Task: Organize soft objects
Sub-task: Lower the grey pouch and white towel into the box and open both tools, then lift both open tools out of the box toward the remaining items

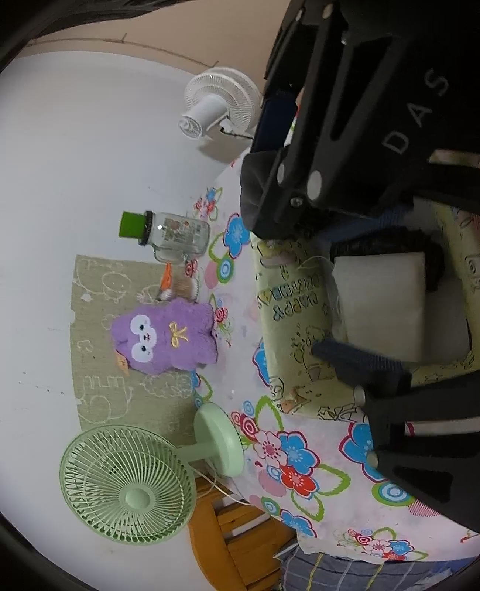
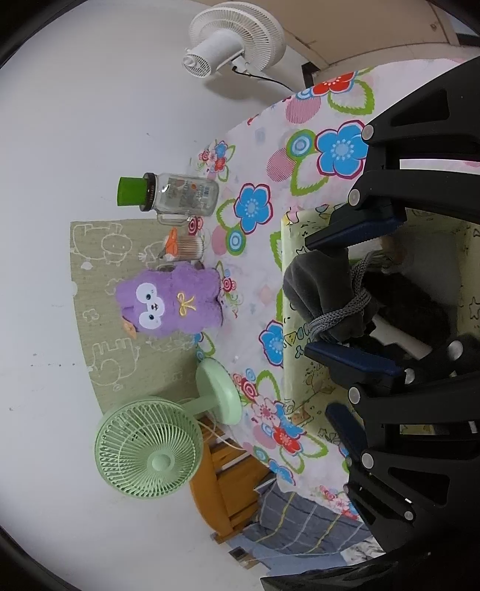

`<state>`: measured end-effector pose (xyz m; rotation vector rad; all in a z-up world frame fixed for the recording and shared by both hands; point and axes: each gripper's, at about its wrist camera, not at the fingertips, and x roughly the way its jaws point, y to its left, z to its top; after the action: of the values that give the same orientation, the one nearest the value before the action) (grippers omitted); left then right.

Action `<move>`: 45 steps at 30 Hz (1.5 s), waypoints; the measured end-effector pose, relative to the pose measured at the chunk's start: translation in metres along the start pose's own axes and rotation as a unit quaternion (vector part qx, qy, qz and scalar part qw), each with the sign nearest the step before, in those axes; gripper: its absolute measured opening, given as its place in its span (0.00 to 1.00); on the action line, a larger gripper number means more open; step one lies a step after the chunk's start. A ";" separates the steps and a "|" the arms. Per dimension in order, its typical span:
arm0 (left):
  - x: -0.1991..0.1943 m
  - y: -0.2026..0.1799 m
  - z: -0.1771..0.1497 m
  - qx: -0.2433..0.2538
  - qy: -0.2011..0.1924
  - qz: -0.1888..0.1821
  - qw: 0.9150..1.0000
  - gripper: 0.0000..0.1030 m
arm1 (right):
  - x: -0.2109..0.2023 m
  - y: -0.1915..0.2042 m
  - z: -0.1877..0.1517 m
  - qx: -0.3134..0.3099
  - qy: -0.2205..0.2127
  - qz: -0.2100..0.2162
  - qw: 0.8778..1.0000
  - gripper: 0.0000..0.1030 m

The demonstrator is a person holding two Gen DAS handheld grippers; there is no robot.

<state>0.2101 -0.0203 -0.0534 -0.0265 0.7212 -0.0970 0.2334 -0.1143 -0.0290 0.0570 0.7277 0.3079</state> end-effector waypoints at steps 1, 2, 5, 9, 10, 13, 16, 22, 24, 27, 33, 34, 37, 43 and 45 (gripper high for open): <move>0.002 0.000 0.000 0.001 0.001 0.000 1.000 0.62 | 0.001 0.000 0.000 0.001 0.000 0.001 1.000 0.53; 0.003 0.001 0.000 0.000 0.005 -0.002 1.000 0.64 | 0.003 -0.001 0.001 0.001 0.000 0.003 1.000 0.53; 0.008 0.002 -0.002 0.000 0.014 -0.004 1.000 0.70 | 0.007 -0.001 0.001 0.000 -0.002 0.006 1.000 0.53; 0.011 0.005 -0.003 0.002 0.020 -0.005 1.000 0.77 | 0.014 0.001 0.002 -0.001 0.003 0.011 1.000 0.53; 0.011 0.005 -0.003 0.003 0.021 -0.004 1.000 0.78 | 0.016 0.001 0.002 -0.002 0.006 0.012 1.000 0.53; 0.011 0.007 -0.004 0.002 0.021 -0.002 1.000 0.81 | 0.020 0.004 0.001 -0.009 0.015 0.016 1.000 0.64; 0.008 0.008 -0.003 -0.001 0.018 -0.003 1.000 0.83 | 0.019 0.007 -0.001 -0.017 0.015 0.019 1.000 0.74; 0.004 0.008 -0.004 -0.003 0.015 0.003 1.000 0.83 | 0.013 0.008 -0.005 -0.020 0.014 0.017 1.000 0.81; 0.001 0.008 -0.005 -0.005 0.013 0.001 1.000 0.83 | 0.010 0.008 -0.006 -0.020 0.013 0.012 1.000 0.85; -0.006 0.007 -0.006 -0.009 0.006 -0.002 1.000 0.84 | 0.004 0.009 -0.009 -0.020 0.010 0.010 1.000 0.86; -0.021 0.000 -0.009 -0.008 -0.006 -0.007 1.000 0.87 | -0.012 0.009 -0.016 -0.020 0.004 0.005 1.000 0.86; -0.023 -0.001 -0.009 -0.009 -0.007 -0.007 1.000 0.87 | -0.015 0.010 -0.017 -0.021 0.002 0.005 1.000 0.86; -0.030 -0.002 -0.011 -0.013 -0.009 -0.003 1.000 0.90 | -0.024 0.011 -0.021 -0.026 -0.003 0.001 1.000 0.86; -0.042 -0.006 -0.016 -0.012 -0.015 -0.001 1.000 0.90 | -0.038 0.013 -0.028 -0.025 -0.011 -0.005 1.000 0.86; -0.045 -0.007 -0.017 -0.010 -0.017 -0.001 1.000 0.90 | -0.042 0.013 -0.030 -0.023 -0.012 -0.006 1.000 0.86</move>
<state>0.1642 -0.0228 -0.0361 -0.0485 0.6880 -0.0918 0.1807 -0.1161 -0.0218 0.0127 0.6974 0.3126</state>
